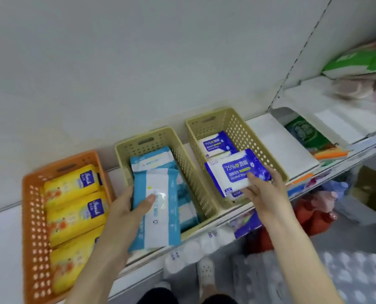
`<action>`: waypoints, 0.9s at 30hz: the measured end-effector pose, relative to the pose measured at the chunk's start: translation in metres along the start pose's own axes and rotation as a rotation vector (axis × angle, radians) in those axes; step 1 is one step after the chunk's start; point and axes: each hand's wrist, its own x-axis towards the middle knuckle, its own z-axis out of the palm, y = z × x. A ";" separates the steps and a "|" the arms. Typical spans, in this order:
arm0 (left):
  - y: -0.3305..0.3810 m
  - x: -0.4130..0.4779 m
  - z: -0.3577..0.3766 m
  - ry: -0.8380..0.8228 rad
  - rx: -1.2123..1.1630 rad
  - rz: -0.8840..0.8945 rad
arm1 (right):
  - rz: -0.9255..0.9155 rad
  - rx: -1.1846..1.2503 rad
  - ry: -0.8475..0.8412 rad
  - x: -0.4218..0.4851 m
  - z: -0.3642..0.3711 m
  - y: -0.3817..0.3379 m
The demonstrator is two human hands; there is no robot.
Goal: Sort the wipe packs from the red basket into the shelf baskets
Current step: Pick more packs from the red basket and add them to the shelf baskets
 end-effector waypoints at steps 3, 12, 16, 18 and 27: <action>0.000 0.012 0.017 0.087 -0.043 -0.013 | 0.100 -0.045 -0.032 0.051 0.019 -0.010; -0.010 0.025 0.035 0.267 -0.108 -0.066 | 0.475 0.039 0.043 0.161 0.070 0.010; -0.010 0.028 0.036 0.323 -0.117 -0.086 | 0.396 -0.104 -0.030 0.187 0.073 0.016; -0.011 0.030 0.037 0.346 -0.129 -0.087 | 0.376 -0.178 -0.019 0.195 0.071 0.018; -0.012 0.030 0.048 0.338 -0.147 -0.125 | 0.337 -0.298 -0.037 0.202 0.067 0.021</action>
